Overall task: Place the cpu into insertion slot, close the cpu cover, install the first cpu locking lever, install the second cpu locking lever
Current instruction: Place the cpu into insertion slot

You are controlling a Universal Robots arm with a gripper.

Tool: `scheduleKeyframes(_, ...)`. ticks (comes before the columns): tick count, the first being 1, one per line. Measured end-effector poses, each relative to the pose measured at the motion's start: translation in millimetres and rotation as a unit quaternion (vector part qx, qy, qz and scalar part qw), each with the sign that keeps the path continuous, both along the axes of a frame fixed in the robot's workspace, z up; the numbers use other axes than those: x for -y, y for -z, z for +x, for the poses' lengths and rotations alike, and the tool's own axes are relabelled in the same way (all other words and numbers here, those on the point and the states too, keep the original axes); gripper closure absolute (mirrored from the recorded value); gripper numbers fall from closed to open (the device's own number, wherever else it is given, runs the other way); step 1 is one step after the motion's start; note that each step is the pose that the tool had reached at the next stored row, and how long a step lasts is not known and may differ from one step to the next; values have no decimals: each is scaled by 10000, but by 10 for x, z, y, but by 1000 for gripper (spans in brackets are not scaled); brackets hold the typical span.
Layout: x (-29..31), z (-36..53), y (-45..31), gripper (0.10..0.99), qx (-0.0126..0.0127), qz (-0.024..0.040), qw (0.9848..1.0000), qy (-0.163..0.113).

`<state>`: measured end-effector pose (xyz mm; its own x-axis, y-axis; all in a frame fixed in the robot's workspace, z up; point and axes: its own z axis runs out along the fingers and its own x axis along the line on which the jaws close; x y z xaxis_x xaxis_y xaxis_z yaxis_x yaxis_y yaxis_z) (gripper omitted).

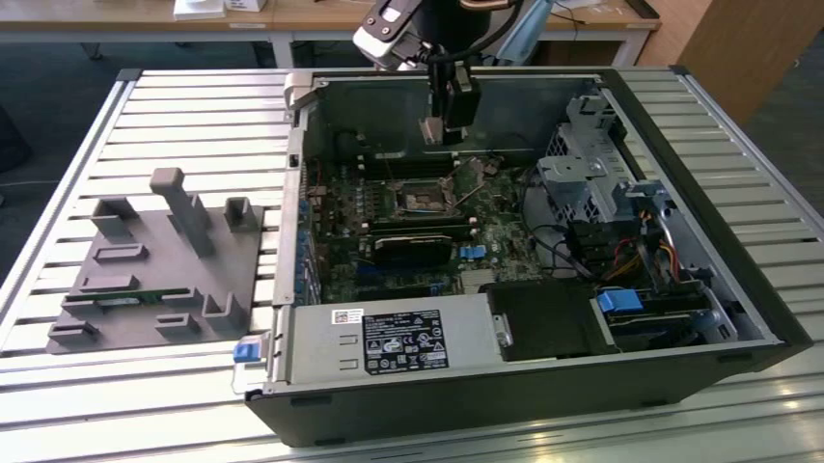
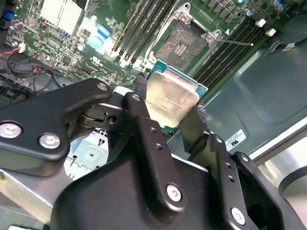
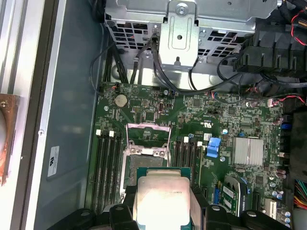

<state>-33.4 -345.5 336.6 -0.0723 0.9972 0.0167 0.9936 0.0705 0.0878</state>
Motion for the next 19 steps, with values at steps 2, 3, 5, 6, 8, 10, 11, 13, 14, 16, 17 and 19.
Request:
scheduleKeyframes(2,0,0,3,561,0,-1,10000,0)
scheduleKeyframes(3,0,0,5,561,0,0,10000,0)
scheduleKeyframes(5,0,0,9,561,0,0,10000,0)
scheduleKeyframes(6,0,0,11,561,0,0,10000,0)
scheduleKeyframes(8,0,0,15,561,0,0,10000,0)
scheduleKeyframes(10,0,0,20,561,0,0,10000,0)
scheduleKeyframes(11,0,0,21,561,0,0,10000,0)
scheduleKeyframes(13,0,0,24,561,0,0,10000,0)
scheduleKeyframes(14,0,0,26,561,0,0,10000,0)
scheduleKeyframes(16,0,0,29,561,0,0,10000,0)
scheduleKeyframes(17,0,0,31,561,0,0,10000,0)
scheduleKeyframes(19,0,0,34,561,0,0,10000,0)
